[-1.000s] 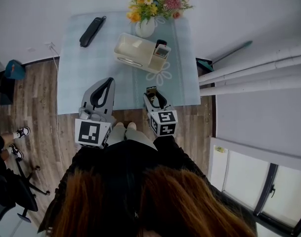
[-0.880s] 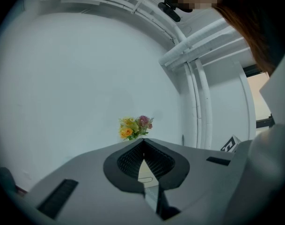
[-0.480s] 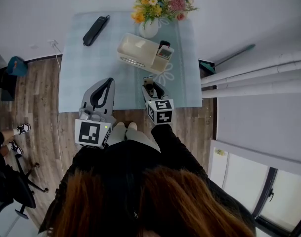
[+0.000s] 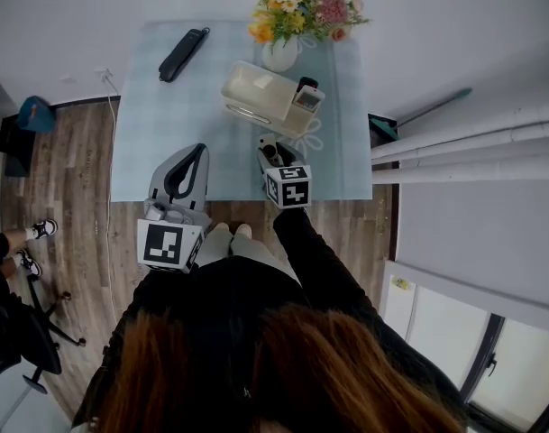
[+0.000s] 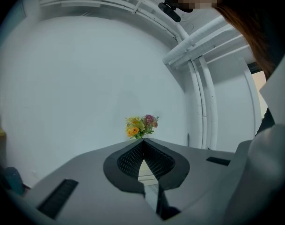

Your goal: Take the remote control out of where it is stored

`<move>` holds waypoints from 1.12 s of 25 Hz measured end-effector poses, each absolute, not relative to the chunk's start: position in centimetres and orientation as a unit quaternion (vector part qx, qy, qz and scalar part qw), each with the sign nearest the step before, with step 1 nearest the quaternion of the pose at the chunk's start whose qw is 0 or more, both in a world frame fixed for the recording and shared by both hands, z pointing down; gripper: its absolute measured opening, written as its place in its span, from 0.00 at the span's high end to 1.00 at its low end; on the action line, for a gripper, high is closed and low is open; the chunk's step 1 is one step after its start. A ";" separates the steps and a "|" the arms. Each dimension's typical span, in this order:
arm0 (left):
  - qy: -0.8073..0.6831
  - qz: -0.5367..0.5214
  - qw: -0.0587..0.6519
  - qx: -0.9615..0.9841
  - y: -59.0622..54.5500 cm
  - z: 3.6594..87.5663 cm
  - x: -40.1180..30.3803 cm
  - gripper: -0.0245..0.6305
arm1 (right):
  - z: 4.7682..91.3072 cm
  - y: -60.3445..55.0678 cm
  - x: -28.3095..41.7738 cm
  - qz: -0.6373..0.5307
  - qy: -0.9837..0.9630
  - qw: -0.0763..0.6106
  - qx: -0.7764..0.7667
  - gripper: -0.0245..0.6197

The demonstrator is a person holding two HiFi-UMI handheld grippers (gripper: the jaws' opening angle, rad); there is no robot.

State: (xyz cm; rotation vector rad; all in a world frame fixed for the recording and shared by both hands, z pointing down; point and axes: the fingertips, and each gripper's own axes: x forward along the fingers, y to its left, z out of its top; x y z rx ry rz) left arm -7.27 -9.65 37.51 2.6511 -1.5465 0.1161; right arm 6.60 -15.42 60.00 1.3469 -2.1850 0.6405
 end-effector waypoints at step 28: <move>-0.493 0.044 0.040 0.868 -9.1 37.7 -6.2 0.96 | 62.7 -17.0 6.1 0.223 -0.798 0.312 0.465 0.66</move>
